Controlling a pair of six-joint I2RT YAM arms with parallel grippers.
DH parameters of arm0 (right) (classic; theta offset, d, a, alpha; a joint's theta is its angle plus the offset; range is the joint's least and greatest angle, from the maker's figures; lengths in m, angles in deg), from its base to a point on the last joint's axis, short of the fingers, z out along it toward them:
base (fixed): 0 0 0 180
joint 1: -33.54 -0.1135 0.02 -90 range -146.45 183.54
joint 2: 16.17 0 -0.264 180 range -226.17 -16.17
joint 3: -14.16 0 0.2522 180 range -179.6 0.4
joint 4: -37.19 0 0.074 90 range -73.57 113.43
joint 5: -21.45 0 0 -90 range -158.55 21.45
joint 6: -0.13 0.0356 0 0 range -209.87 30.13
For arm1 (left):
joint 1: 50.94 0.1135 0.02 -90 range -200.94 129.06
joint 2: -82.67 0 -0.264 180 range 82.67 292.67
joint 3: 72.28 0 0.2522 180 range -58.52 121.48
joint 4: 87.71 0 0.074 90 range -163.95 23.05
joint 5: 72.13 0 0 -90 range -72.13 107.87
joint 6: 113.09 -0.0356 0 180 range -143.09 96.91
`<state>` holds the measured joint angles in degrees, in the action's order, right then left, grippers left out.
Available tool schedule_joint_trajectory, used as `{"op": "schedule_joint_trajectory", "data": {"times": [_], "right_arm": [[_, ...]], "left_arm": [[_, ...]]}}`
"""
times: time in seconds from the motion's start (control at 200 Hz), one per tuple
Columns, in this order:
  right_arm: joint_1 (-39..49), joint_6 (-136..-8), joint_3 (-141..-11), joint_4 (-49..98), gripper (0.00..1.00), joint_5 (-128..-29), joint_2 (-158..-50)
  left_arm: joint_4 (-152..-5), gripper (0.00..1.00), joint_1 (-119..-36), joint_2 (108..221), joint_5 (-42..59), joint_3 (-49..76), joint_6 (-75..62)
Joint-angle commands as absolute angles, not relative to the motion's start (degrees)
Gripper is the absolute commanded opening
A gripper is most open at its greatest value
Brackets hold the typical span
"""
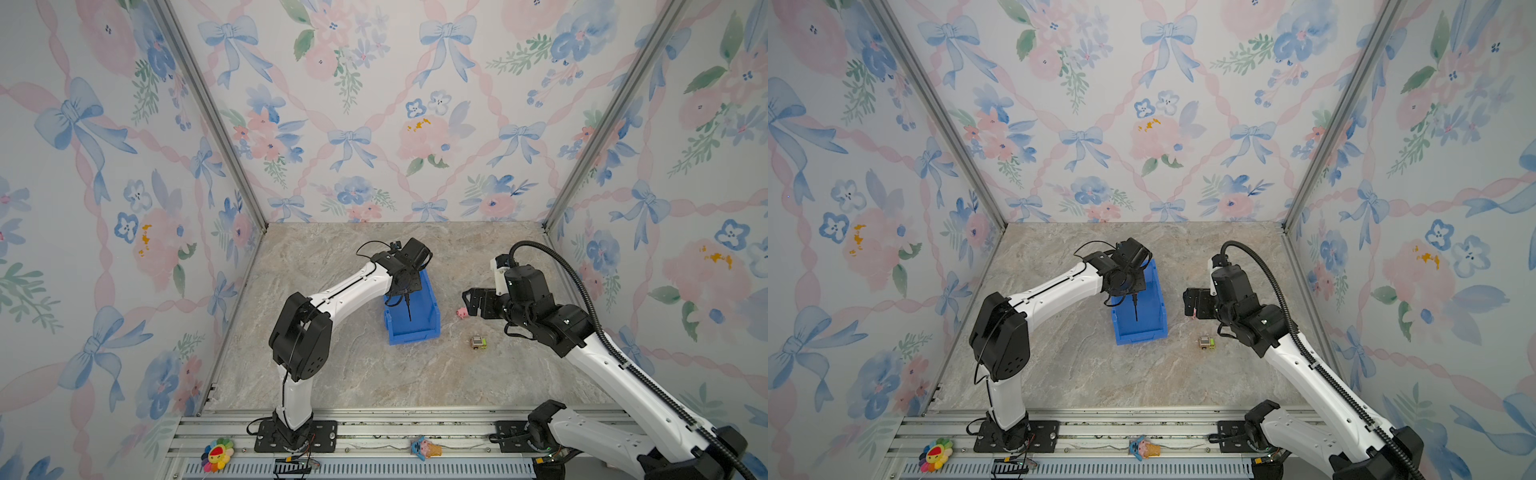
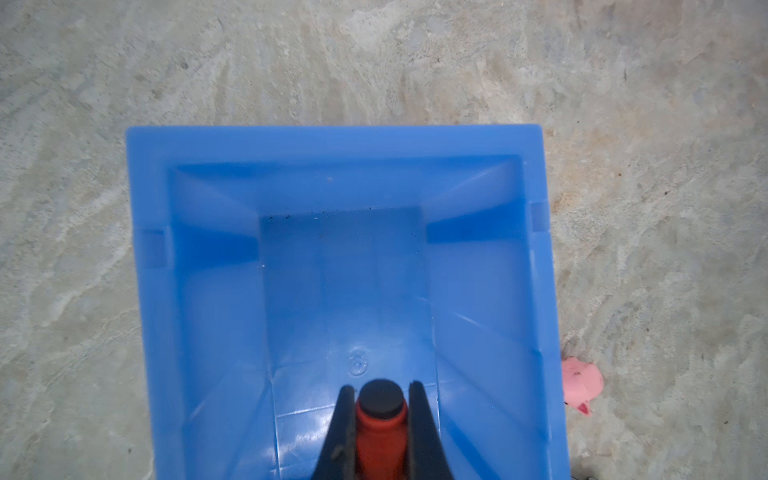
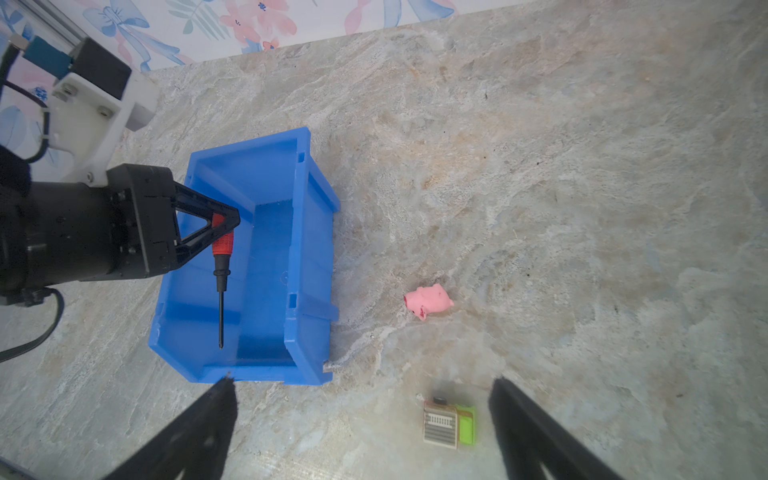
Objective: Put the screwdriver in the bin
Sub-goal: 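Lift the screwdriver with the left gripper and carry it over the blue bin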
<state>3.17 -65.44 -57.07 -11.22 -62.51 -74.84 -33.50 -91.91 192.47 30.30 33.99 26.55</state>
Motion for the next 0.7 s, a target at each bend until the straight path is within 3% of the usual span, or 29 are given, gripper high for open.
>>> {"op": "schedule_joint_trajectory", "data": {"times": [0.0, 0.695], "right_arm": [[3.8, -65.7, -57.8, -10.7, 0.97, -61.4, -73.9], [4.3, -66.7, -56.2, -12.3, 0.97, -60.7, -70.2]], "left_arm": [[-32.4, 0.00, -92.7, 194.1, 32.5, 35.1, 28.5], [-32.4, 0.00, -94.4, 202.1, 37.8, 36.8, 33.0]]}}
